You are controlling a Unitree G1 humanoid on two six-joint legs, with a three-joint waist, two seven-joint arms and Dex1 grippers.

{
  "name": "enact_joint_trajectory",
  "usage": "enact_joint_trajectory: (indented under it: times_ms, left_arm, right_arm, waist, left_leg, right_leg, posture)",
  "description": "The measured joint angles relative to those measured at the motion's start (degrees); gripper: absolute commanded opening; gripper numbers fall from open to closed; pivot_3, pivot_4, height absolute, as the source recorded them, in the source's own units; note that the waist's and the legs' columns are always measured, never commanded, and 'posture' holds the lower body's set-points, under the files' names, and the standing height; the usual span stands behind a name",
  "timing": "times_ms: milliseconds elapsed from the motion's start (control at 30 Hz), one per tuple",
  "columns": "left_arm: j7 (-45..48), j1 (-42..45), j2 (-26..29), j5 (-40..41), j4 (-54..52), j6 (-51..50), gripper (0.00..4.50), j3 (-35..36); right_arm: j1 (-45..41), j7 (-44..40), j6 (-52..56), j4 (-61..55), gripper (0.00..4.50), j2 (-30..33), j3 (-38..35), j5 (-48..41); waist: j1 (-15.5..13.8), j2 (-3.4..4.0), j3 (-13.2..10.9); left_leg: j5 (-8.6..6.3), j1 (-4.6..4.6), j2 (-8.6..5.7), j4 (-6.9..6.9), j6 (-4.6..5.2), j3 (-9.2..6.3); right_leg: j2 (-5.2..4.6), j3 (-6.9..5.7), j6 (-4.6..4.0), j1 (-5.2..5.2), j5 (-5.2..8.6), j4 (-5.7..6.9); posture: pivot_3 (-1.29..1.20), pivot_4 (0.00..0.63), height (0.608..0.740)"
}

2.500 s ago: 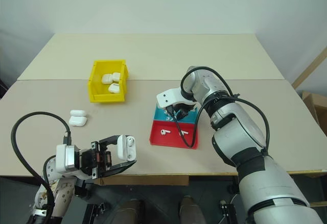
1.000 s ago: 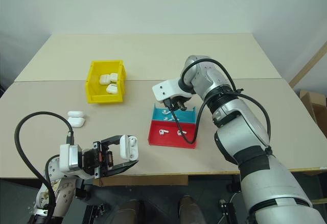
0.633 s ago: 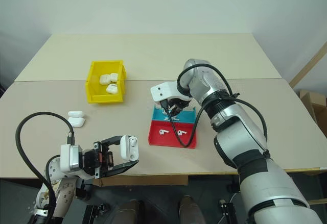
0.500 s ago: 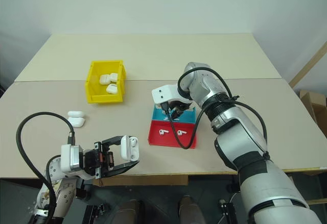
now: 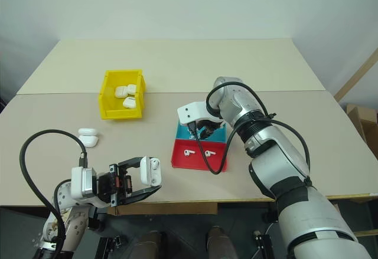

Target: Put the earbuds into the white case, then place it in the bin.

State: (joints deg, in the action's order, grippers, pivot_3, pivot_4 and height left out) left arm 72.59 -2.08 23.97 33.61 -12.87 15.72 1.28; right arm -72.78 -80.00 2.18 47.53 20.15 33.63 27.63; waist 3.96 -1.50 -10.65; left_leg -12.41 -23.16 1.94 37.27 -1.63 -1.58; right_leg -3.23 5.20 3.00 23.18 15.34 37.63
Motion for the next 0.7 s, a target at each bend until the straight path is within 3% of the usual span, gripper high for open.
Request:
enact_joint_trajectory:
  times_ms: [700]
  left_arm:
    - [-1.11, -0.03, 0.05, -0.78, 0.16, 0.57, 2.77, -0.36]
  right_arm:
    - [-1.08, 3.97, -4.25, 5.86, 2.07, 0.28, 0.56, 1.49]
  waist:
    - [0.02, 0.0, 0.0]
  left_leg:
    - [0.0, 0.02, 0.0, 0.0, 0.0, 0.0]
  right_leg:
    - [0.0, 0.01, 0.0, -0.01, 0.0, 0.01]
  posture:
    - [0.0, 0.15, 0.74]
